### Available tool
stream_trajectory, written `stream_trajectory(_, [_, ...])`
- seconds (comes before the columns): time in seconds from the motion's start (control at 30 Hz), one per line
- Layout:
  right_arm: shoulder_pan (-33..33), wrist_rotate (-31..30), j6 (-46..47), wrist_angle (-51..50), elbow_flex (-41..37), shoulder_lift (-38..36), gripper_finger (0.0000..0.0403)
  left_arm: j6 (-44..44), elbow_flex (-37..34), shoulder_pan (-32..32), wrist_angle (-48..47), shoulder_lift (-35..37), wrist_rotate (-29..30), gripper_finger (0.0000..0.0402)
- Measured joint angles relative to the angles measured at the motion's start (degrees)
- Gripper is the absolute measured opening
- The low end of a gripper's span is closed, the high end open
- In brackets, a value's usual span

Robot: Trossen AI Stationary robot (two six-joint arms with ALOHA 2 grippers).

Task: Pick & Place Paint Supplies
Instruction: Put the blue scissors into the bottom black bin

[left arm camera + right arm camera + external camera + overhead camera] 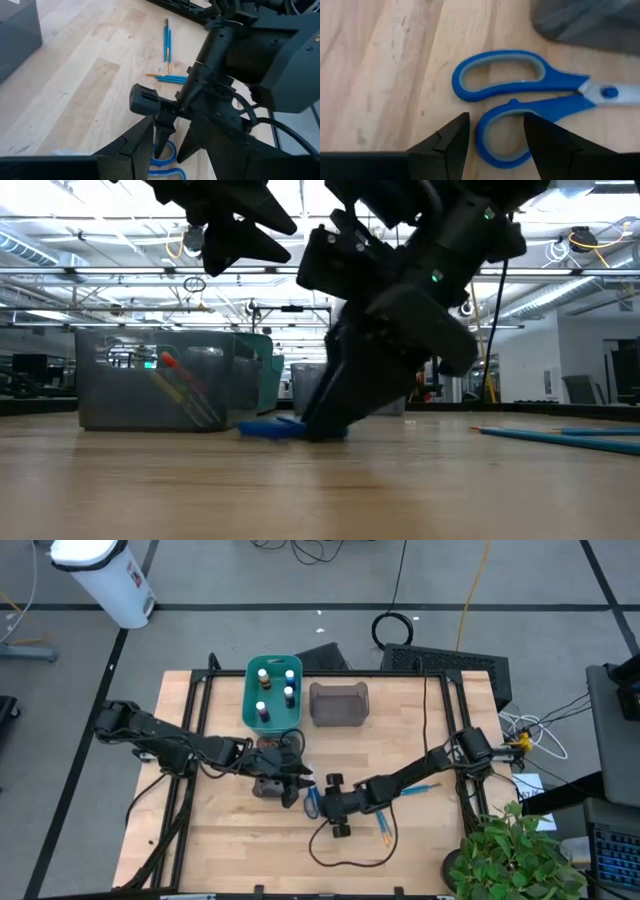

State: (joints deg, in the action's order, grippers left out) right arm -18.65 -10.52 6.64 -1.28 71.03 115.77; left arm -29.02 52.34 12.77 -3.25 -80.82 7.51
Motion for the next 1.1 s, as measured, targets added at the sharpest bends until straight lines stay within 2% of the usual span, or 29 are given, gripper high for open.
stream_trajectory(0.37, [0.33, 1.86, 3.52, -7.56, -0.05, -0.39, 0.0124, 0.22, 0.0, 0.11, -0.02, 0.0, 0.0, 0.0175])
stream_trajectory(0.63, [2.29, 5.16, 5.54, -12.16, -0.16, -0.37, 0.0027, 0.22, 0.0, 0.11, -0.02, 0.0, 0.0, 0.0175])
stream_trajectory(0.73, [2.89, 6.49, 5.2, -13.01, -0.19, -0.34, 0.0014, 0.22, 0.0, 0.11, -0.02, 0.0, 0.0, 0.0175])
stream_trajectory(0.97, [2.81, 1.5, 6.36, -18.52, -0.42, -3.91, 0.0013, 0.24, 0.0, 0.11, 0.02, 0.0, 0.0, 0.0175])
stream_trajectory(1.1, [1.33, -6.74, 7.74, -25.42, -0.83, -8.22, 0.0012, 0.45, 0.0, 0.11, 0.46, 0.0, 0.02, 0.0175])
